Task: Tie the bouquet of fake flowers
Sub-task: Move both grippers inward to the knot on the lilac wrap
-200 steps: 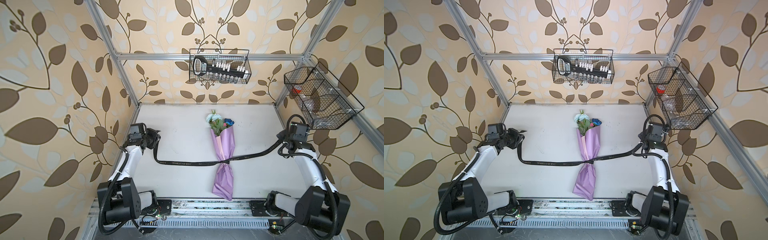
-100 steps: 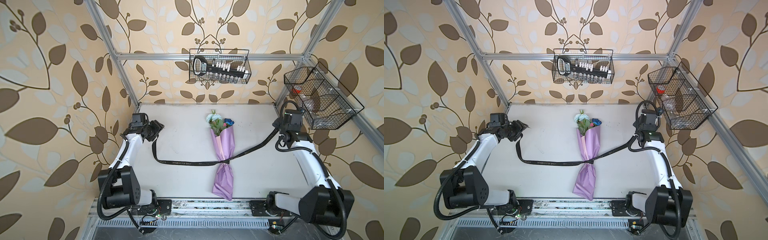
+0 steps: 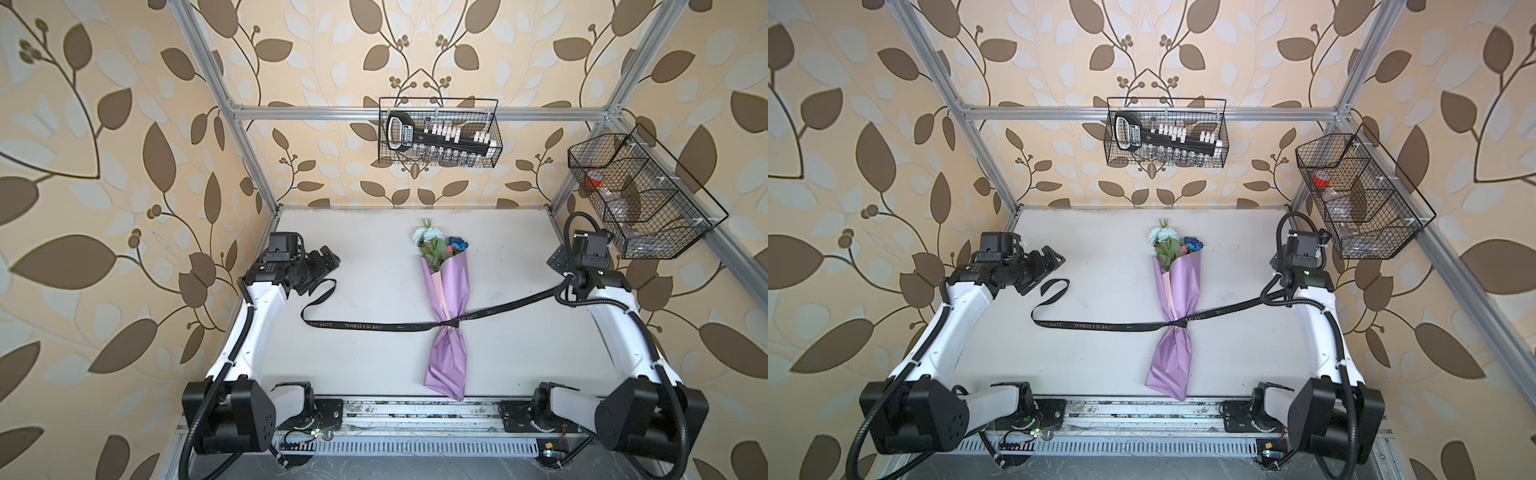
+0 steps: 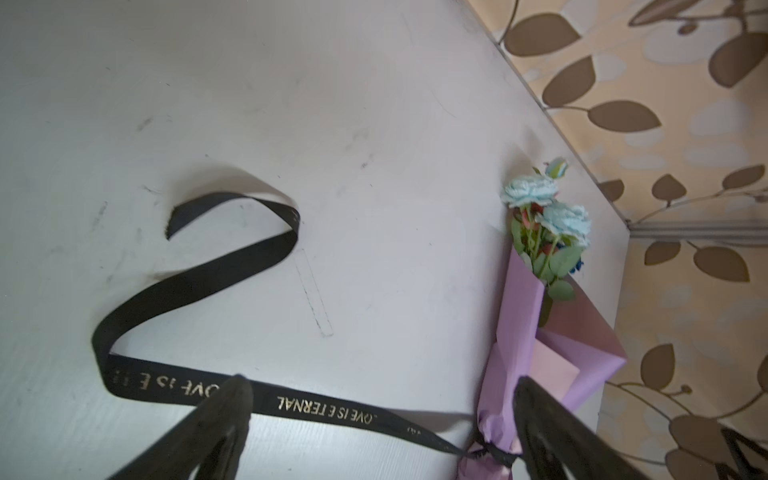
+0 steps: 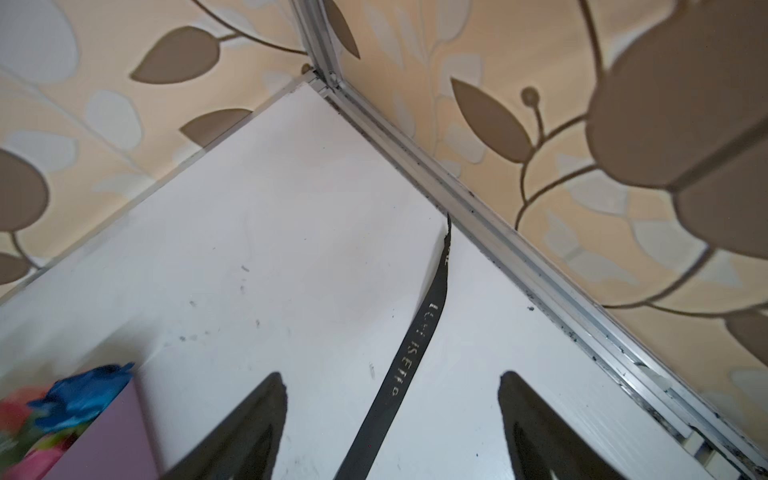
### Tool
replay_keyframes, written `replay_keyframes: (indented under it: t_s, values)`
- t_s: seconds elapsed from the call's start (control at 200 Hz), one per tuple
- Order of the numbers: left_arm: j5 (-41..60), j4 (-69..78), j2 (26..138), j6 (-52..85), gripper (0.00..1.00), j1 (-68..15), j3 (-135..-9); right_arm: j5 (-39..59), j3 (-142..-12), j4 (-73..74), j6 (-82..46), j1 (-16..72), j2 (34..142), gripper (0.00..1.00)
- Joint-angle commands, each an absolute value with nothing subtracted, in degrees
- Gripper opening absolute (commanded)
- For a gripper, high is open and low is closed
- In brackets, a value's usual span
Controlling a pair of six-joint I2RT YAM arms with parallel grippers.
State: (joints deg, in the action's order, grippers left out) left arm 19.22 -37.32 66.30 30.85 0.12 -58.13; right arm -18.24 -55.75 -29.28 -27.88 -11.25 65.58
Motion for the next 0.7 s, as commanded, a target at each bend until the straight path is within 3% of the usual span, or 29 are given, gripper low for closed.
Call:
replay_keyframes:
  t_s: [0.0,0.23,0.39,0.575,0.695]
  values:
    - [23.08,-37.01,63.74,35.4,0.92,-6.72,-49.9,-11.15,-50.0,-31.46,-28.85,-8.5,62.86,0.81]
    - [17.15,-26.21,62.97,49.52,0.91,-24.17,-37.29,-2.16,-43.68,-28.26,-25.66,3.09,60.96,0.67]
    - [14.12,-22.76,61.2,54.74,0.95,-24.7,-33.21,-11.23,-45.58,-29.66,-25.55,19.82,63.81,0.64]
    - [16.01,-21.73,64.67,54.4,0.96,-24.7,-33.57,-5.5,-43.29,-28.65,-32.63,22.1,66.78,0.64]
    - [18.58,-17.81,67.48,55.73,0.96,-25.62,-32.96,-3.69,-40.6,-26.67,-39.59,22.06,67.32,0.72]
